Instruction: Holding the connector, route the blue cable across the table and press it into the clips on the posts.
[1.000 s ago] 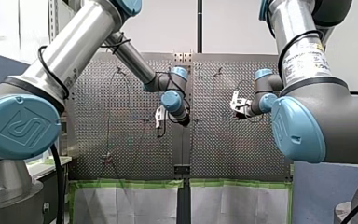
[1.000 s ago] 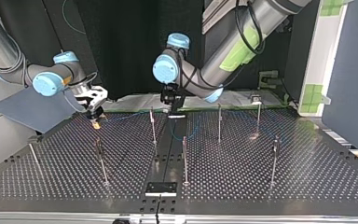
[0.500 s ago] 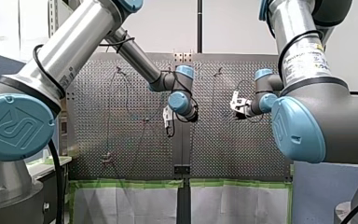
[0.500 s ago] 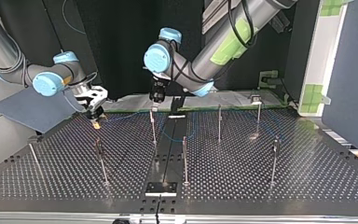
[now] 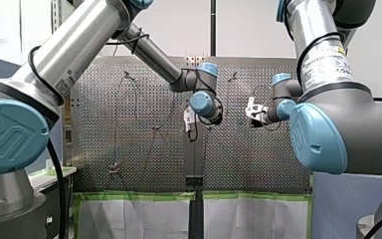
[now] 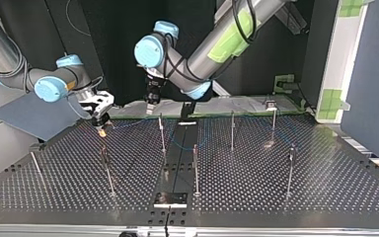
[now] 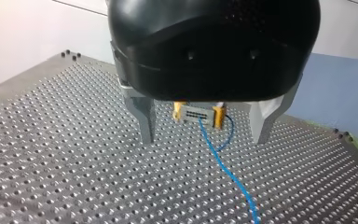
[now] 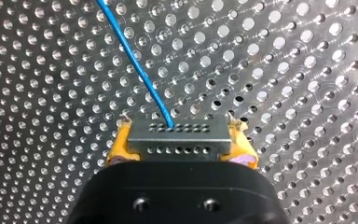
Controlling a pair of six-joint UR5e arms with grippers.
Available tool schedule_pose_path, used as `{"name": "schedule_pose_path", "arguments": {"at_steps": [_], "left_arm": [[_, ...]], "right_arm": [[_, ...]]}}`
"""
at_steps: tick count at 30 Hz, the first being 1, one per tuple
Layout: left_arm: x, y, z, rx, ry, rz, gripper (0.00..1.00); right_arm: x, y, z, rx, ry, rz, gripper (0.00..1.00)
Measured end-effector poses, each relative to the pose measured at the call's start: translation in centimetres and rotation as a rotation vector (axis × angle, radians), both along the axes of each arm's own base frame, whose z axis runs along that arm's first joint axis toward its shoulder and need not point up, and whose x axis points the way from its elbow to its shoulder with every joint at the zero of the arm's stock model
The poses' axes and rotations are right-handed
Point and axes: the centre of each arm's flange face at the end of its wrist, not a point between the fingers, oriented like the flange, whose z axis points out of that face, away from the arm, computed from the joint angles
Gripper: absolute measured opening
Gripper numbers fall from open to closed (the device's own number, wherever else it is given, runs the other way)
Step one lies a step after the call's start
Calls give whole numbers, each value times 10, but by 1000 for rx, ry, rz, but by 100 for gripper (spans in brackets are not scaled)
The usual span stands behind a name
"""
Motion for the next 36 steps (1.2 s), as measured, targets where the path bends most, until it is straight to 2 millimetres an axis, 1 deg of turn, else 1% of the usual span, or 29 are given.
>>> {"name": "schedule_pose_path", "arguments": {"at_steps": [3,7,11,18,22,30,36], "left_arm": [[1,-4,8,2,-1,15,100],[2,-10,6,18,11,33,100],[-1,-20,-2,38,29,43,100],[-11,-44,-22,52,80,30,100],[-12,-52,-33,69,103,38,100],[11,-59,-56,76,107,83,100],[24,-67,-69,70,102,94,100]], "right_arm": [[0,0,0,0,0,0,0],[0,0,1,-1,-1,2,0],[1,0,1,0,-4,6,0],[1,0,1,4,-8,8,0],[1,0,1,4,-8,8,0],[1,0,1,3,-8,8,0],[1,0,1,4,-8,9,0]]}}
